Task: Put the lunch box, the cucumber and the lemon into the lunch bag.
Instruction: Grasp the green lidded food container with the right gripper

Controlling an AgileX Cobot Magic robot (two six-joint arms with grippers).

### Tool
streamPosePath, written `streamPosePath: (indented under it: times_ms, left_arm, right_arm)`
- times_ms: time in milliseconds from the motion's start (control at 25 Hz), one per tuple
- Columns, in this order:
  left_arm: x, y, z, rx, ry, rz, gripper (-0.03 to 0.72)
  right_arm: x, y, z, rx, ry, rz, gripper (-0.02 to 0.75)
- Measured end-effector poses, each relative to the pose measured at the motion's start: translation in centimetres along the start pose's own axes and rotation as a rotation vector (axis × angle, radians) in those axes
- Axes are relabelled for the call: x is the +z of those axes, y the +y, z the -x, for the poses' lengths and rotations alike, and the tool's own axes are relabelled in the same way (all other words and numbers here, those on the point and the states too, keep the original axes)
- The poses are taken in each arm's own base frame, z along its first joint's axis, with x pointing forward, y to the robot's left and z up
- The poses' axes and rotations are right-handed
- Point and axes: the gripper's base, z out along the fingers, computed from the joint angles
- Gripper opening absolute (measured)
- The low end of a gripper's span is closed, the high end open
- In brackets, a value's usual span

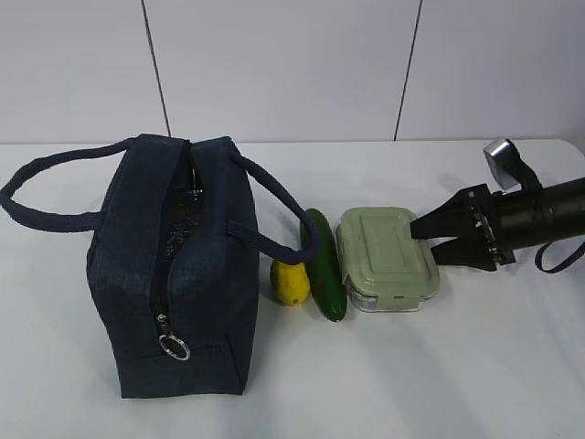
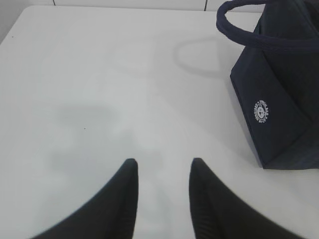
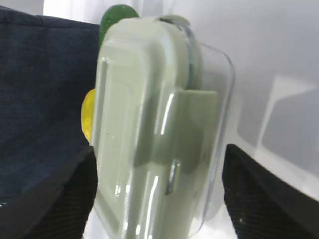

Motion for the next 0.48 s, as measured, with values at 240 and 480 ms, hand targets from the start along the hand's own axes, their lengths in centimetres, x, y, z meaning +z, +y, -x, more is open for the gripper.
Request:
streamPosePath:
  times_ms: [240, 480]
  left_arm:
    - [0.00, 0.00, 0.00, 0.000, 0.000, 0.000, 0.253]
    - [0.00, 0.00, 0.00, 0.000, 0.000, 0.000, 0.253]
  right_arm:
    - [0.37, -0.80, 0.39, 0.009, -0.001, 0.000, 0.567]
    - [0.40, -0.87, 0.53, 0.012, -0.007, 0.002, 0.567]
